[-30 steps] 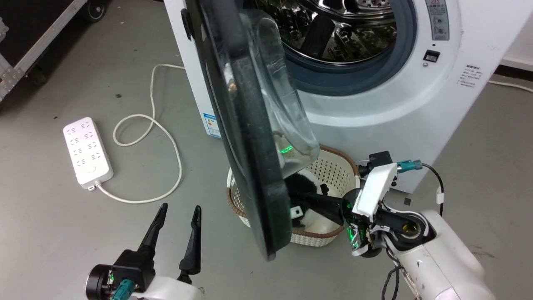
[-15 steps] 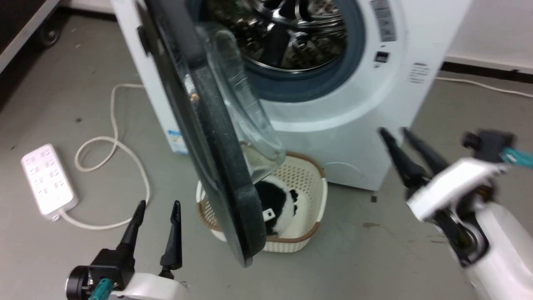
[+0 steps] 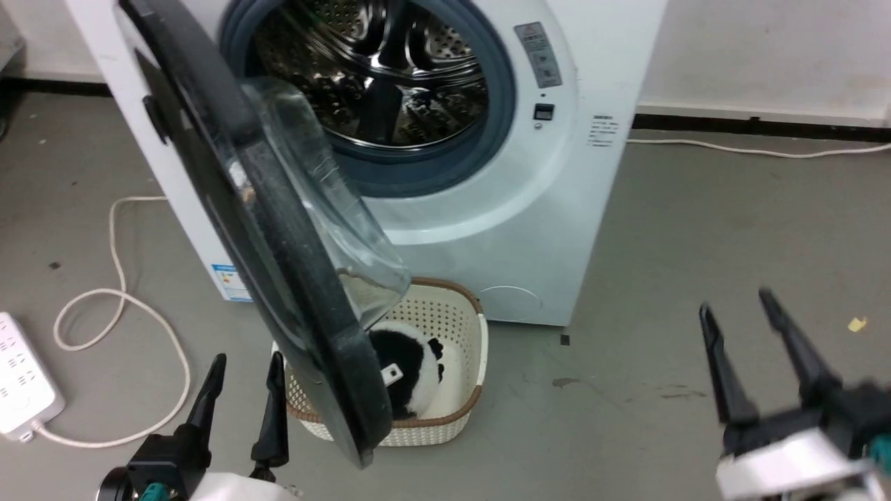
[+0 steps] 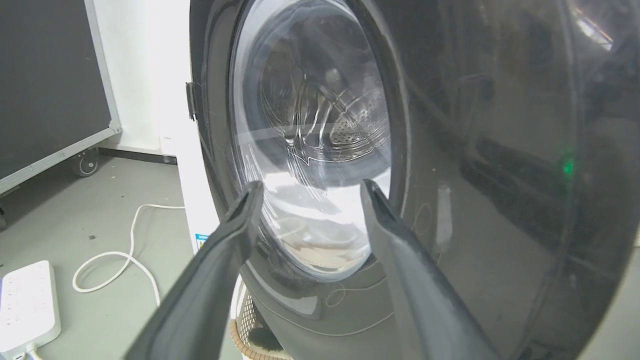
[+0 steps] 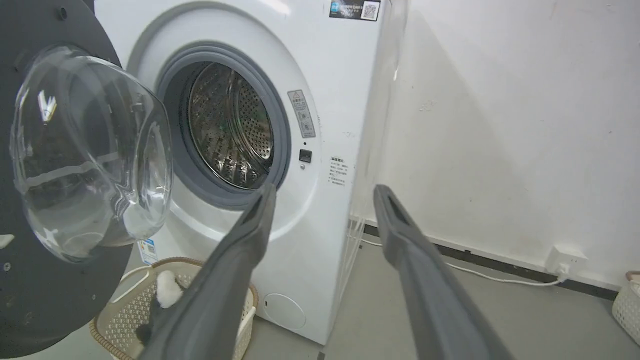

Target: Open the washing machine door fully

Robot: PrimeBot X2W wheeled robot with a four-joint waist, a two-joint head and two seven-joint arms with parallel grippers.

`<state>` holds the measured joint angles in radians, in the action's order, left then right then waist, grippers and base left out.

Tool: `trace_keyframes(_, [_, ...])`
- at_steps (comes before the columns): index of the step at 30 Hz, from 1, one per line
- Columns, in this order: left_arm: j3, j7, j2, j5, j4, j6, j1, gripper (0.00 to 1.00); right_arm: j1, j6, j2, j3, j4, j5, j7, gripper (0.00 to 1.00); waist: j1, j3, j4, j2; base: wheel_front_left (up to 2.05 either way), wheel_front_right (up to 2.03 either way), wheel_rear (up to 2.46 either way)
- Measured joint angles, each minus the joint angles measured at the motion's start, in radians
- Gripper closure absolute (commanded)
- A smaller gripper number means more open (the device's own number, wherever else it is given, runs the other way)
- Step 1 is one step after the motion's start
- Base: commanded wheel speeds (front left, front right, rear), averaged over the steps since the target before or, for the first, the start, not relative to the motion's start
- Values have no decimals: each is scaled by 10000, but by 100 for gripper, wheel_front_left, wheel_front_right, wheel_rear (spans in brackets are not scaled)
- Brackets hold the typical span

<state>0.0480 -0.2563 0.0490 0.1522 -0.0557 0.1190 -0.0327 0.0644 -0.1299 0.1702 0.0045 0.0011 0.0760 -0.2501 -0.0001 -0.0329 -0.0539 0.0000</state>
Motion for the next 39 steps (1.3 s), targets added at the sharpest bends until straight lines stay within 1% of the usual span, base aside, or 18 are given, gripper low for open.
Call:
trace_keyframes(2, [-6, -2, 0, 4, 4, 21, -78, 0, -639, 0, -594, -339, -387, -347, -31, 0, 0, 35, 89, 0, 0, 0, 0])
trace_keyframes(5, [0, -2, 0, 6, 25, 71, -104, 0, -1425, 0, -1034, -727, -510, -569, -46, 0, 0, 78, 118, 0, 0, 0, 0])
trace_keyframes(9, [36, -2, 2, 8, 25, 71, -208, 0, -1883, 0, -1129, -903, -514, -550, -71, 0, 0, 137, 132, 0, 0, 0, 0])
trace_keyframes(13, [65, -2, 2, 8, -54, 71, -393, 0, -2039, 0, -1135, -700, -589, 65, -71, 0, 0, 144, 169, 0, 0, 0, 0])
trace_keyframes(19, [94, -2, 0, 8, -198, 73, -435, 0, -2039, 0, -1149, -564, -690, 140, -71, 0, 0, 156, 141, 0, 0, 0, 0])
trace_keyframes(20, [96, 0, 0, 8, -215, 73, -435, 7, -2039, 0, -1149, -560, -694, 140, -71, 0, 1, 156, 131, 0, 0, 0, 0])
trace_keyframes(21, [102, -2, 0, 8, -238, 73, -435, 42, -2039, 0, -1149, -558, -698, 140, -71, 0, 0, 157, 117, 0, 0, 0, 0])
trace_keyframes(22, [96, -2, 0, 8, -267, 73, -435, 100, -2039, 0, -1149, -564, -700, 144, -71, 0, 2, 162, 103, 0, 0, 0, 0])
trace_keyframes(26, [150, 0, -2, 6, -230, 73, -435, 100, -2037, 0, -1150, -577, -709, 198, -71, 0, 2, 210, 34, 0, 0, 0, 0])
trace_keyframes(29, [454, 0, -2, 176, 92, 73, -430, 100, -2035, 0, -1150, -585, -727, 199, -71, 0, 1, 240, 21, 0, 0, 0, 0])
trace_keyframes(31, [834, -2, -2, 420, 426, 69, -352, 100, -2034, 0, -1150, -608, -734, 201, -71, 0, 1, 266, 9, 0, 0, 0, 0])
trace_keyframes(34, [1455, -2, 2, 546, 1005, -136, -44, 100, -2034, 0, -1150, -614, -740, 209, -71, 0, 1, 314, 1, 0, 0, 0, 0])
trace_keyframes(36, [1791, 0, 2, 734, 1528, -280, 262, 100, -2032, 0, -1152, -591, -744, 209, -73, 0, 1, 336, 6, 0, 0, 0, 0])
trace_keyframes(39, [2153, -2, 2, 894, 2500, -374, 792, 100, -2029, 0, -1152, -545, -744, 209, -73, 0, 1, 383, 30, 0, 0, 0, 0])
